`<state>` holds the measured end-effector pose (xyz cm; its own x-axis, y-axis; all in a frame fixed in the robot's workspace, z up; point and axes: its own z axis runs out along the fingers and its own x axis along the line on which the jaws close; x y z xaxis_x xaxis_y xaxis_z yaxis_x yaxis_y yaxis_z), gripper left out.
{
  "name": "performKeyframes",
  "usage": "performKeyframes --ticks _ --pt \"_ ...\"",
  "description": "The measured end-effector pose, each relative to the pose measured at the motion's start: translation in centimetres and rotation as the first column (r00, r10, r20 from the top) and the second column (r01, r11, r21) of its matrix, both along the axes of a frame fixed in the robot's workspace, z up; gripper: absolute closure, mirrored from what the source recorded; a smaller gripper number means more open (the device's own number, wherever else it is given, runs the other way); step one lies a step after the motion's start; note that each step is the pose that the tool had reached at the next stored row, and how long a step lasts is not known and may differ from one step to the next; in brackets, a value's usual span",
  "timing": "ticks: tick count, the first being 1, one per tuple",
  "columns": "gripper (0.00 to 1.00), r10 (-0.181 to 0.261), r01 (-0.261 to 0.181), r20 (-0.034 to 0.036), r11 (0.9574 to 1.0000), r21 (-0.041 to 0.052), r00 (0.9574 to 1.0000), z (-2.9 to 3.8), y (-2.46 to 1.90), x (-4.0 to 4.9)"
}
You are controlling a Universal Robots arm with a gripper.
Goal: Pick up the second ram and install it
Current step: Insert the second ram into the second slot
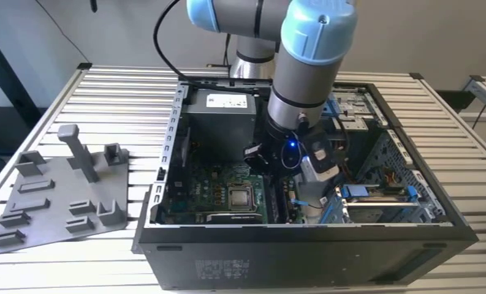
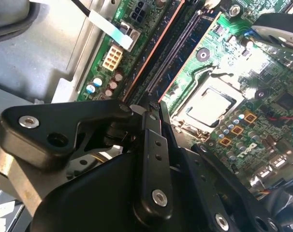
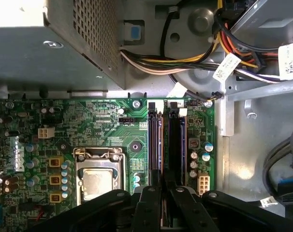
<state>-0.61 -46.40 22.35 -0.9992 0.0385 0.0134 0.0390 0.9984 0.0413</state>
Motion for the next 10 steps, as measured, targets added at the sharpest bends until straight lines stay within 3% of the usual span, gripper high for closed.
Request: performKeyframes --ticks 10 --pt "0.86 0.012 -0.012 -0.0011 0.9999 -0.0003 0.9999 -0.29 0.08 -0.14"
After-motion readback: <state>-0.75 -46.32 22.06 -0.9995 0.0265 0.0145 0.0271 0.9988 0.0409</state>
